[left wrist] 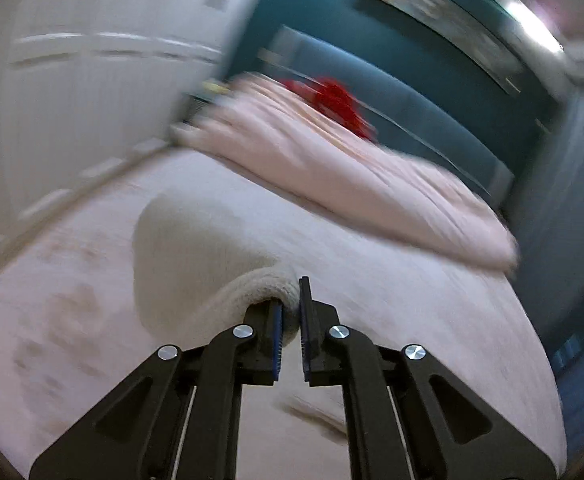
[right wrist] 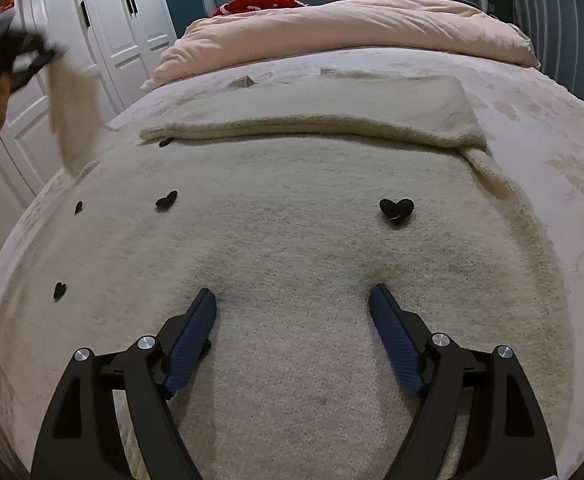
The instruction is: Fold small clothes
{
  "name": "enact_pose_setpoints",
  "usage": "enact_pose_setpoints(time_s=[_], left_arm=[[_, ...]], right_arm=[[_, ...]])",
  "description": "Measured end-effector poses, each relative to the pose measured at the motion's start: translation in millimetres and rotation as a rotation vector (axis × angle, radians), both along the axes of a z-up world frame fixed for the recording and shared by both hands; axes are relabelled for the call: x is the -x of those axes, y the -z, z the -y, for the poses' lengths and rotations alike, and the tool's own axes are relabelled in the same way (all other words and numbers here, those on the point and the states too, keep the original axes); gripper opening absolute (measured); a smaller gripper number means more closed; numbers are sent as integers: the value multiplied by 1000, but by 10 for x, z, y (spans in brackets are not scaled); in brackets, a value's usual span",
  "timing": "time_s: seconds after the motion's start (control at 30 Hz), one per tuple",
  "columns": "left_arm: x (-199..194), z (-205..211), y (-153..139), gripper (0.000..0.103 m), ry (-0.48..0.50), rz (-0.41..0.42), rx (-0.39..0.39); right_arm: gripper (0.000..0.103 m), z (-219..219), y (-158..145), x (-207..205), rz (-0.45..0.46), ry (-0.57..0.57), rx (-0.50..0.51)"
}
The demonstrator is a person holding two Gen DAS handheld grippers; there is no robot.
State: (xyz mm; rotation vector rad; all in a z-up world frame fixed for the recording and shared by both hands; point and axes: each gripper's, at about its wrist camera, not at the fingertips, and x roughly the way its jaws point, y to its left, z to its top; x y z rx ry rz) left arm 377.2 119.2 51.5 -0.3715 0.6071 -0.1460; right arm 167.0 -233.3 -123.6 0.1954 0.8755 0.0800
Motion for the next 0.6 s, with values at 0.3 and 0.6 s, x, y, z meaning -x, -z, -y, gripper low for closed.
enact_pose_setpoints(time_s=[0.3,0.6], left_arm=[[833,862,1432,62,64,-340,67],[1735,-26,1713,63,1,-279,120]], right_arm=[[85,67,-38,-15,-2,-27,-79],[84,-427,-718,-755,66,-50,52]])
